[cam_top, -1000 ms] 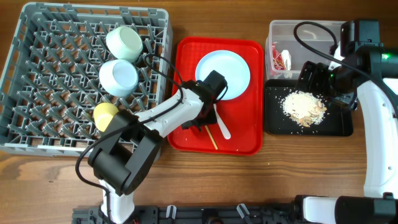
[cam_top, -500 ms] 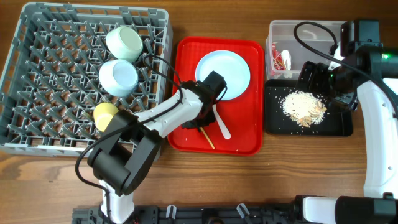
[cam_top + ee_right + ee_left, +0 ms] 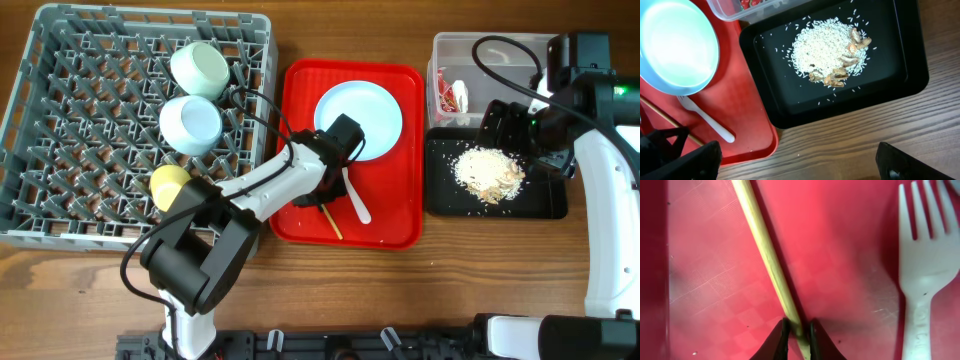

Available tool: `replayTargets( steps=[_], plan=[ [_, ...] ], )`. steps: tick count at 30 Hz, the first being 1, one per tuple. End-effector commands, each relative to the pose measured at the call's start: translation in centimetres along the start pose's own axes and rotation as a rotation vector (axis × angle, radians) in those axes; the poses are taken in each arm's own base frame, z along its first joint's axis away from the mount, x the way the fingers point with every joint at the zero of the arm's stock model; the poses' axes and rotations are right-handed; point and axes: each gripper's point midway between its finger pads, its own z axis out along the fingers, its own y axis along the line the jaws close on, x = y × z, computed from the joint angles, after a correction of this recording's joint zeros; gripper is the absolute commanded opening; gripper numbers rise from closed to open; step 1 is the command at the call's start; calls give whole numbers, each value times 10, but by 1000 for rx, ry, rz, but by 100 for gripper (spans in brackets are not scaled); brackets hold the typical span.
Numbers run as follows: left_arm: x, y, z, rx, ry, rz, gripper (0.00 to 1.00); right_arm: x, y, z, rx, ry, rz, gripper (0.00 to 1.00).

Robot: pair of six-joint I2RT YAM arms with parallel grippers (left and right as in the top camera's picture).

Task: Sort waste into correct bins and load items into the dishwasher rack
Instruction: 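Grasp the wooden chopsticks on the red tray with the left gripper, then carry the chopsticks to the rack and insert them upright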

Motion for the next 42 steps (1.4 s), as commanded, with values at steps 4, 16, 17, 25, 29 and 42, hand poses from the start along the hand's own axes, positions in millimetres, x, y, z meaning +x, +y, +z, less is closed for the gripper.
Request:
replayTargets(
  steps=[4,16,17,25,29,42],
  plan=[
    [5,-1,15,4,13,3,9,-2,-3,-4,13,-16,-12,100],
    [-14,3,9,32,-22,-37,4,0,-3,-4,16,-9,-13,100],
    [-17,4,5,39,-29,-44,4,0,-3,-4,16,-9,-13,100],
    [-50,1,-53,135,-161,141,4,1,-4,-4,16,-6,-13,100],
    [-59,9,-86,159,-233,267,4,1,-4,-4,16,-6,-13,100],
    [-105,76,-160,139,-442,370,4,1,-4,-4,16,-6,-13,100]
  ],
)
